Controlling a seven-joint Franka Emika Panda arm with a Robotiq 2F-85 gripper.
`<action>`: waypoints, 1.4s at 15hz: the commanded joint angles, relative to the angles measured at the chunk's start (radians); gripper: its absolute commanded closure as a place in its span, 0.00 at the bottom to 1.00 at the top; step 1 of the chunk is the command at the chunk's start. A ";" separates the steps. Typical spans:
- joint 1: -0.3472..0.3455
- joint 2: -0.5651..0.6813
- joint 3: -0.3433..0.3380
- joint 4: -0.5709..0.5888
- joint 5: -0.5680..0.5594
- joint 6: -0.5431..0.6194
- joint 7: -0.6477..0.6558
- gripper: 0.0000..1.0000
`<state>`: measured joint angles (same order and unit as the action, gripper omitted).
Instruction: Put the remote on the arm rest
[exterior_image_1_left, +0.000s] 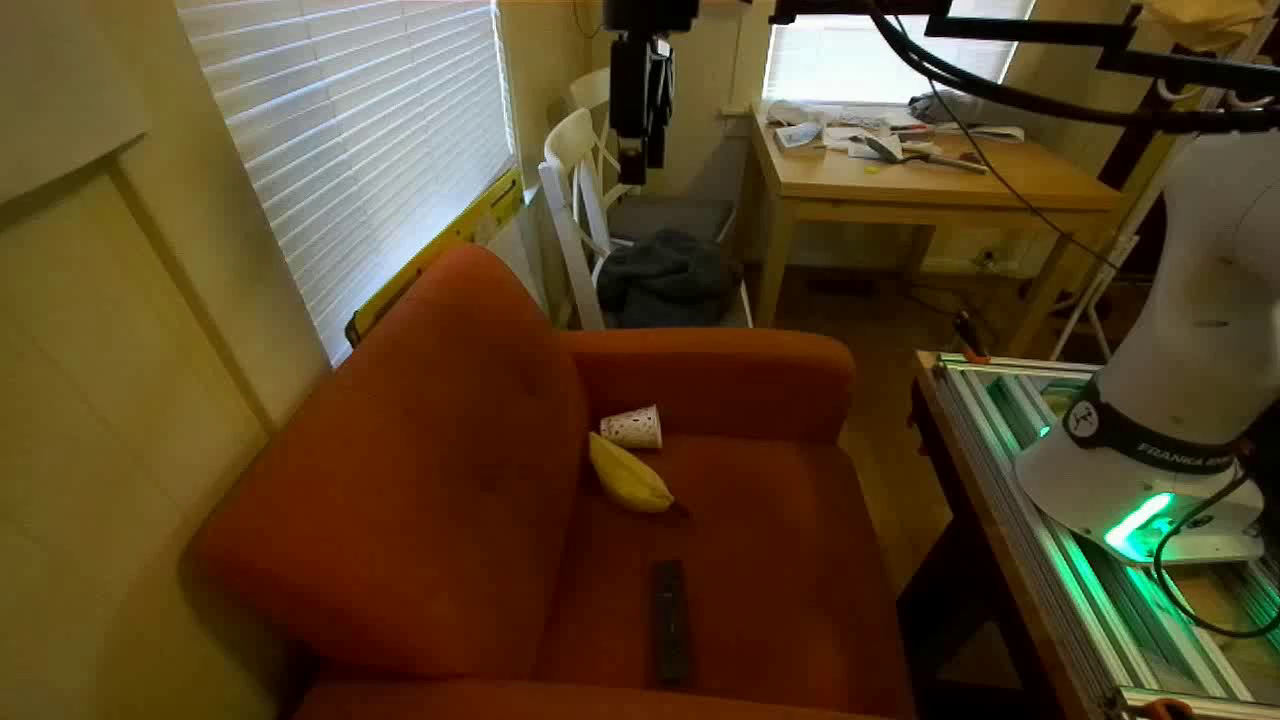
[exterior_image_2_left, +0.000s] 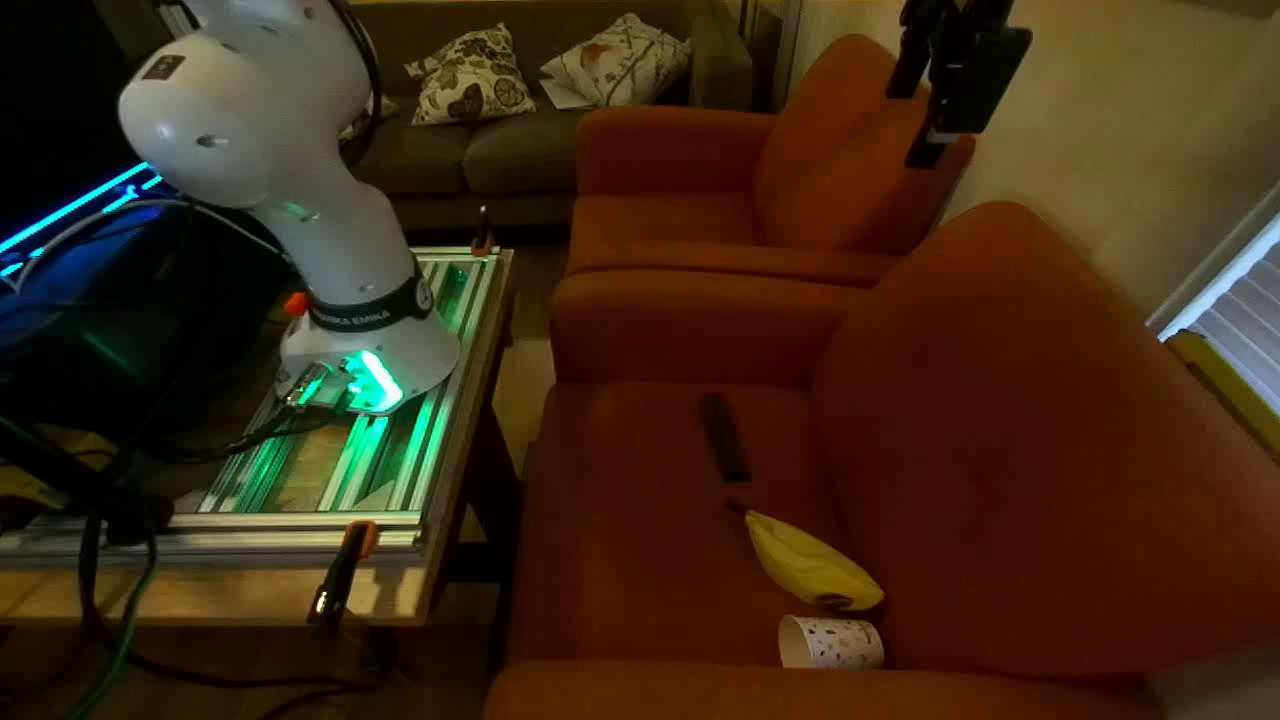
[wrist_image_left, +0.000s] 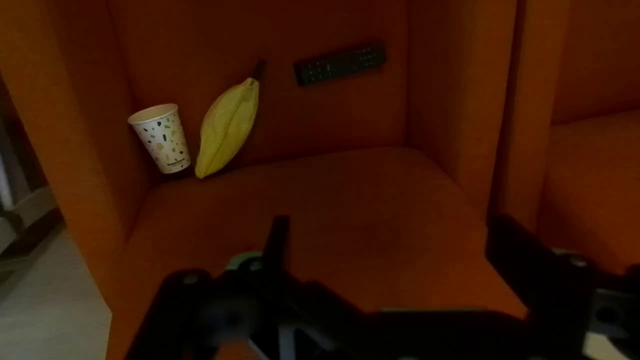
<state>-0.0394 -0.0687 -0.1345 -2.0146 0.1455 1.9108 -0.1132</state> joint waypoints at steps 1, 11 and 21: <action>-0.016 0.001 0.015 0.002 0.001 -0.002 -0.001 0.00; -0.016 0.001 0.015 0.002 0.001 -0.002 -0.001 0.00; -0.017 0.002 0.016 0.001 -0.013 0.007 0.015 0.00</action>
<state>-0.0394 -0.0686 -0.1345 -2.0146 0.1455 1.9108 -0.1132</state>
